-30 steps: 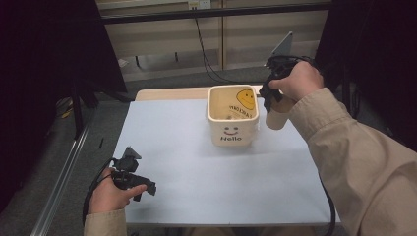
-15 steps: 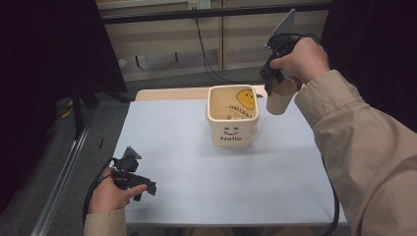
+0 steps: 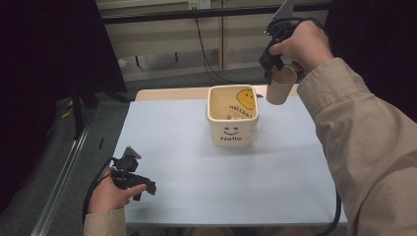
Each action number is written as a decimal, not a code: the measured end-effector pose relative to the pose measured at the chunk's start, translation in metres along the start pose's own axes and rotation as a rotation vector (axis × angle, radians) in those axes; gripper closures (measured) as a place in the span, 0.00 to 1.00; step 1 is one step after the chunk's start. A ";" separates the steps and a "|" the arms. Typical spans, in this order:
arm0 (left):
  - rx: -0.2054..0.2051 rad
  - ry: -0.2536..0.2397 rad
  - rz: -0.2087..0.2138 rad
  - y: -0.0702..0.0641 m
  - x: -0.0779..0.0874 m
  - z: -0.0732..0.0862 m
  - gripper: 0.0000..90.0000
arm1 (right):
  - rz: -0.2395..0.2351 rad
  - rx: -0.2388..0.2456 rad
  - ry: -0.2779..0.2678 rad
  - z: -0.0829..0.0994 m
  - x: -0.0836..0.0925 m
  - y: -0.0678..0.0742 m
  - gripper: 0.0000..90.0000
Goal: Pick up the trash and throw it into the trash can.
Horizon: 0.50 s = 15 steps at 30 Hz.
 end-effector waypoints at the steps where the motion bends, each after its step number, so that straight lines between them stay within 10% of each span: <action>1: 0.000 0.001 0.004 0.000 0.000 0.000 0.06 | -0.003 -0.004 -0.003 0.000 0.002 0.000 0.24; 15: -0.009 0.002 -0.001 0.001 0.000 0.000 0.06 | -0.006 0.025 -0.021 -0.013 0.005 0.019 0.25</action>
Point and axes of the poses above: each handheld gripper's, and its own axes: x roughly backward along the jaws, z roughly out of its underside, y roughly to its left, the point moved 7 cm from there along -x, roughly forward along the jaws, and after that the axes turned 6 degrees about -z, right-handed, at the moved point
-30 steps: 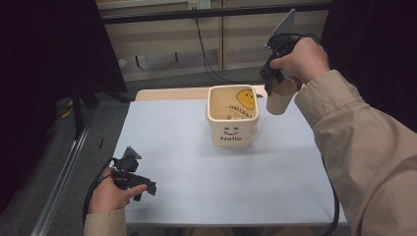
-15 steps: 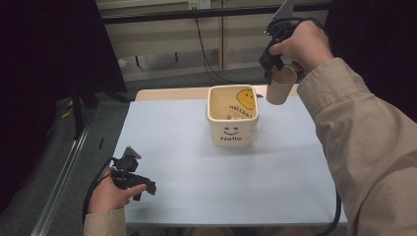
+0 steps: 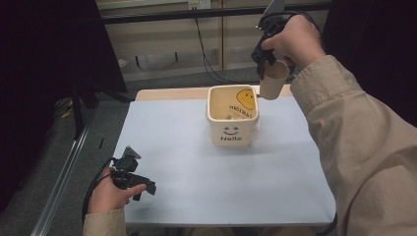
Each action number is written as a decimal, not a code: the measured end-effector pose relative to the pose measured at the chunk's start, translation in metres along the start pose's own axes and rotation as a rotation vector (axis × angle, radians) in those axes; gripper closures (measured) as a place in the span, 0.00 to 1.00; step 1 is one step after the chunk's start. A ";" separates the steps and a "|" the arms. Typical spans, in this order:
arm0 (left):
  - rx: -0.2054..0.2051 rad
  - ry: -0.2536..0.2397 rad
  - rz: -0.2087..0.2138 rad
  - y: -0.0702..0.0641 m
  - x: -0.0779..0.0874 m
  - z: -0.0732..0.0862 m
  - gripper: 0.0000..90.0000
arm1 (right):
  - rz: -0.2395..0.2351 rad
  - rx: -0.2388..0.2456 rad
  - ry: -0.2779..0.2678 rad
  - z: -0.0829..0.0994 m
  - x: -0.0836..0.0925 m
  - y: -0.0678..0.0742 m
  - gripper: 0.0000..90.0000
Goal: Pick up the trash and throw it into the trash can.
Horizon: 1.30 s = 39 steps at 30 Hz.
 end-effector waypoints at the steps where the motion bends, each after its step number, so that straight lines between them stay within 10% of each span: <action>1: 0.000 0.000 0.000 0.000 0.000 0.000 0.06 | -0.002 0.007 0.003 -0.002 -0.001 0.004 0.25; 16: 0.014 -0.011 0.003 0.001 -0.001 -0.001 0.06 | -0.022 0.071 0.003 -0.021 -0.014 0.042 0.24; 39: 0.002 -0.016 0.001 0.002 0.001 0.000 0.06 | -0.003 0.115 0.039 -0.031 -0.069 0.050 0.24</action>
Point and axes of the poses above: each handheld gripper's, and its own axes: x roughly backward along the jaws, z roughly out of its underside, y roughly to its left, the point moved 7 cm from there along -x, roughly forward along the jaws, and after that the axes turned 6 degrees about -z, right-handed, at the moved point
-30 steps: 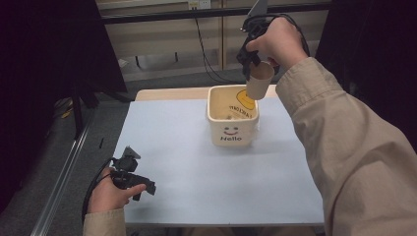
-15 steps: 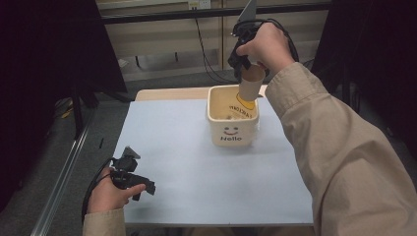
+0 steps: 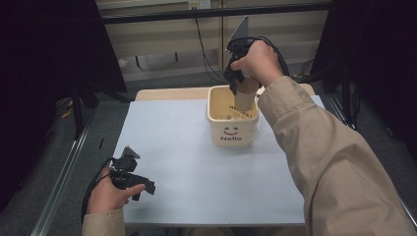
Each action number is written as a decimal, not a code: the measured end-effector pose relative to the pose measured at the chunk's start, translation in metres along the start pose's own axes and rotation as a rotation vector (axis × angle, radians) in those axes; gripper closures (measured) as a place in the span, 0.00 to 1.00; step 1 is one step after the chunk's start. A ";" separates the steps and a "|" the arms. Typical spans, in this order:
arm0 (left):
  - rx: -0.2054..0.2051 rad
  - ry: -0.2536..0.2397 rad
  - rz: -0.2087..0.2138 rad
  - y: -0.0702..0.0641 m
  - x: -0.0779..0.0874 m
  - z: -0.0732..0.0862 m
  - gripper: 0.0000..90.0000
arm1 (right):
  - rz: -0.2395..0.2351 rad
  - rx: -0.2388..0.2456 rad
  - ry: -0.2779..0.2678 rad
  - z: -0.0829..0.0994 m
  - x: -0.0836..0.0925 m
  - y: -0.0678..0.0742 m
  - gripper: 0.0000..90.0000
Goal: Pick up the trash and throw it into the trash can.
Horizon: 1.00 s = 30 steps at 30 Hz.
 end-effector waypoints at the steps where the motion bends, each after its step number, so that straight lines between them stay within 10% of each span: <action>1: -0.001 0.001 0.000 0.000 0.000 0.000 0.06 | 0.000 -0.004 0.003 0.000 -0.003 0.000 0.24; 30: -0.007 -0.001 0.003 -0.003 0.001 -0.001 0.06 | -0.016 -0.030 -0.009 0.000 0.000 -0.004 0.13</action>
Point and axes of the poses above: each handheld gripper's, and its own axes: x roughly backward along the jaws, z roughly out of its underside, y roughly to its left, the point moved 7 cm from there along -x, roughly forward along the jaws, and after that the axes turned 6 degrees about -z, right-handed, at the moved point
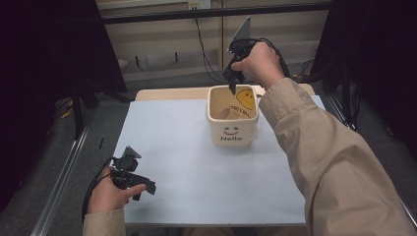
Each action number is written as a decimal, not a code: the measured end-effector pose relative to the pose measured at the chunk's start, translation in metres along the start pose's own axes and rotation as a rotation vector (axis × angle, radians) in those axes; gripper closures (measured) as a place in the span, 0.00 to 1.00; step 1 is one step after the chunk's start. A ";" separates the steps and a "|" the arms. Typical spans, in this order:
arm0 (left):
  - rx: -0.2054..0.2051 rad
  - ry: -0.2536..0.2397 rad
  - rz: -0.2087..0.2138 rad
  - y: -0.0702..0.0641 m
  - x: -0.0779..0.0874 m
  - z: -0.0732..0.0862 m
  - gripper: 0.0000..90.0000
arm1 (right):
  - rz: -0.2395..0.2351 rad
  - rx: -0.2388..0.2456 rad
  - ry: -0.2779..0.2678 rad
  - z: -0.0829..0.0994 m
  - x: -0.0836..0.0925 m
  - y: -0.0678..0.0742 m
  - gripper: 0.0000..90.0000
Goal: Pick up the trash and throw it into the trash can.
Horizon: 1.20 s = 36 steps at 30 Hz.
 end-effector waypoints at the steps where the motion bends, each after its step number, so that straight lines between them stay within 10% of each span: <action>1: 0.000 0.000 0.000 0.000 0.000 0.000 0.06 | 0.000 0.000 0.000 0.000 0.000 0.000 0.13; 17: -0.005 -0.002 -0.008 0.000 0.000 0.000 0.06 | 0.007 -0.022 -0.053 0.012 0.064 -0.011 0.10; 36: -0.023 -0.009 0.004 -0.005 0.001 -0.007 0.06 | 0.037 -0.019 -0.052 0.043 0.057 -0.045 0.09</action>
Point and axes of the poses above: each handheld gripper's, and its own axes: x roughly backward along the jaws, z roughly out of its underside, y roughly to its left, the point moved 7 cm from there along -x, roughly forward along the jaws, and after that the axes turned 6 degrees about -z, right-handed, at the moved point
